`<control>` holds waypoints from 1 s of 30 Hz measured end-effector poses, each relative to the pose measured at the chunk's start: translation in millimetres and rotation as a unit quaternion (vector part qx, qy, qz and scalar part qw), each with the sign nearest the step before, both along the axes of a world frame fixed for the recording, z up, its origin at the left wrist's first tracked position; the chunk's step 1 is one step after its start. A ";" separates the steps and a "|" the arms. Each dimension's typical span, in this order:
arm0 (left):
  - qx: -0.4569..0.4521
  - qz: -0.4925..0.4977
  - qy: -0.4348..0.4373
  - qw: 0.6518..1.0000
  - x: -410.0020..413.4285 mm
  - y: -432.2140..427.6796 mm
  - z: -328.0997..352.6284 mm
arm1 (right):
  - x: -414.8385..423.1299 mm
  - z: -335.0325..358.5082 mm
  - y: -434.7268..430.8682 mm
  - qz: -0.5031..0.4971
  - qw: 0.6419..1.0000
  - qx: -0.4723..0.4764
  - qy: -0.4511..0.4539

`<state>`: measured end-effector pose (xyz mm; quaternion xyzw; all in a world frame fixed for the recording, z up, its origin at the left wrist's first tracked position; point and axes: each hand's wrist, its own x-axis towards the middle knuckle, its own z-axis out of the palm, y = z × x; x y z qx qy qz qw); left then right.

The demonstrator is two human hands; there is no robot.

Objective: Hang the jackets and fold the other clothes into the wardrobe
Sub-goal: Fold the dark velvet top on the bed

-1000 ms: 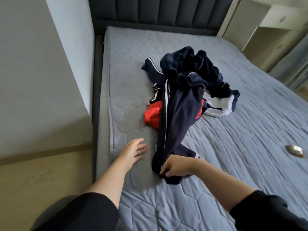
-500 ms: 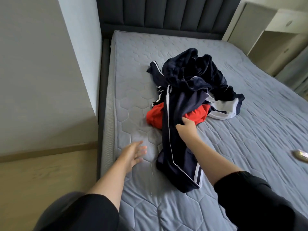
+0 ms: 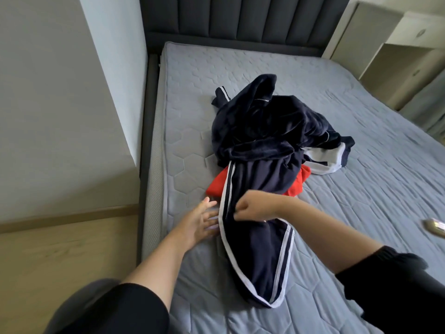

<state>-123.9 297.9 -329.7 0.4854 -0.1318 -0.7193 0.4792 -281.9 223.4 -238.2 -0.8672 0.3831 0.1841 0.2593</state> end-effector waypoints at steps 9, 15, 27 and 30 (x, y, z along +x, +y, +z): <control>-0.028 -0.062 -0.142 0.988 -17.3 7.6 -14.5 | 10.5 -20.4 -81.2 -0.267 0.914 -0.302 -0.053; -0.016 -0.056 -0.261 0.964 -13.6 3.3 -23.3 | 15.4 -26.4 -124.6 -0.326 0.884 -0.332 0.039; 0.061 0.130 -0.103 0.984 26.0 -7.1 -11.5 | 60.5 -21.3 -101.1 -0.280 0.924 -0.102 -0.241; 0.003 0.239 0.031 0.971 48.0 -10.7 -1.7 | 68.5 -4.6 -63.5 -0.236 0.921 0.038 -0.309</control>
